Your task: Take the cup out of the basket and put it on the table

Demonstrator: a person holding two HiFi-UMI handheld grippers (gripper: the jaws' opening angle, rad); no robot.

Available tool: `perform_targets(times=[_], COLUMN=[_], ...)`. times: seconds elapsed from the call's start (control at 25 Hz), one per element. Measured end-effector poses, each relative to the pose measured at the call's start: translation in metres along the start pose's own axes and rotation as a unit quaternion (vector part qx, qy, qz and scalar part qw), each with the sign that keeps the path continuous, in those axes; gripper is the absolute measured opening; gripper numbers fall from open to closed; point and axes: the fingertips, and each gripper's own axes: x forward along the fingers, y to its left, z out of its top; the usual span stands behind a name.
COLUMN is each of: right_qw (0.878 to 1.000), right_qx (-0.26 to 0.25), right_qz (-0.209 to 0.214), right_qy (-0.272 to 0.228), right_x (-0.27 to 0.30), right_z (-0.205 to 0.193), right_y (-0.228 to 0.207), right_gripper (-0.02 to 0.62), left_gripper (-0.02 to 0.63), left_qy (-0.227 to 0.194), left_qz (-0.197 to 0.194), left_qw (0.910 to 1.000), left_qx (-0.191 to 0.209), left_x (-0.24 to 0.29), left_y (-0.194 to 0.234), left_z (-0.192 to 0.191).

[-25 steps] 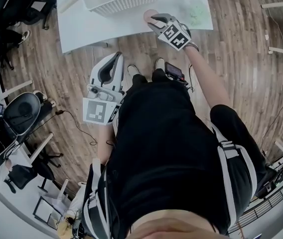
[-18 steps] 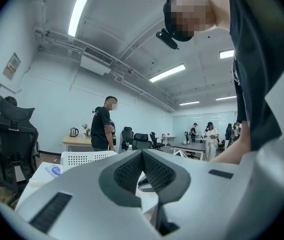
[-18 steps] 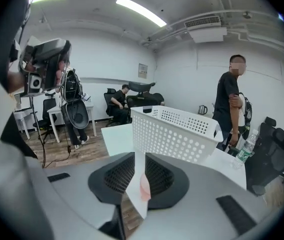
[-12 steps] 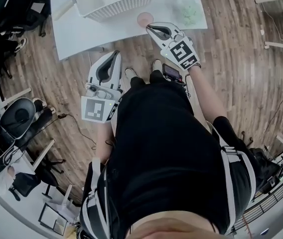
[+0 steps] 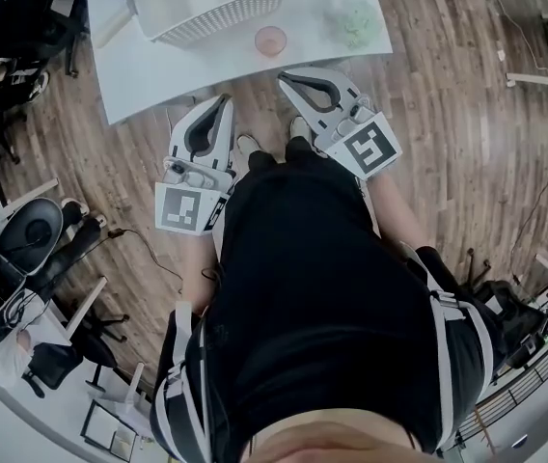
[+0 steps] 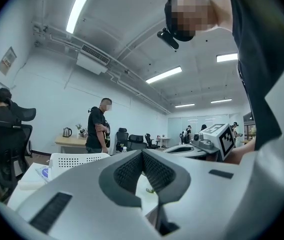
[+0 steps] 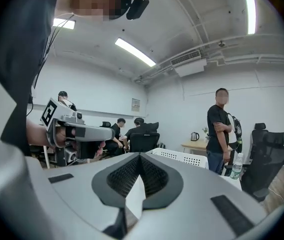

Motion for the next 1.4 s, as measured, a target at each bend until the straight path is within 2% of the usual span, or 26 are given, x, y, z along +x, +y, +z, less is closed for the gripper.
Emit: perform_targets(times=[0.32, 0.44, 0.6, 1.08, 1.4], right_qw=[1.000, 1.000, 1.000, 1.000, 0.999], right_qx=[0.017, 0.015, 0.017, 0.011, 0.001], right_qz=[-0.010, -0.013, -0.013, -0.021, -0.048], right_qy=[0.014, 0.014, 0.013, 0.014, 0.024], right_x=[-0.009, -0.005, -0.007, -0.006, -0.004], right_z=[-0.001, 0.001, 0.000, 0.000, -0.005], right_y=[-0.006, -0.009, -0.008, -0.008, -0.012], right_gripper=[0.018, 0.018, 0.018, 0.018, 0.018], left_gripper=[0.020, 0.020, 0.020, 0.020, 0.020], left_qy=[0.012, 0.017, -0.003, 0.006, 0.011], left_qz=[0.005, -0.005, -0.016, -0.022, -0.038], left_qw=[0.9999, 0.9997, 0.9998, 0.9997, 0.9988], left_qx=[0.007, 0.016, -0.008, 0.013, 0.030], left_x=[-0.001, 0.000, 0.000, -0.003, -0.014], left_y=[0.001, -0.001, -0.004, -0.004, -0.001], left_z=[-0.004, -0.002, 0.002, -0.003, -0.010])
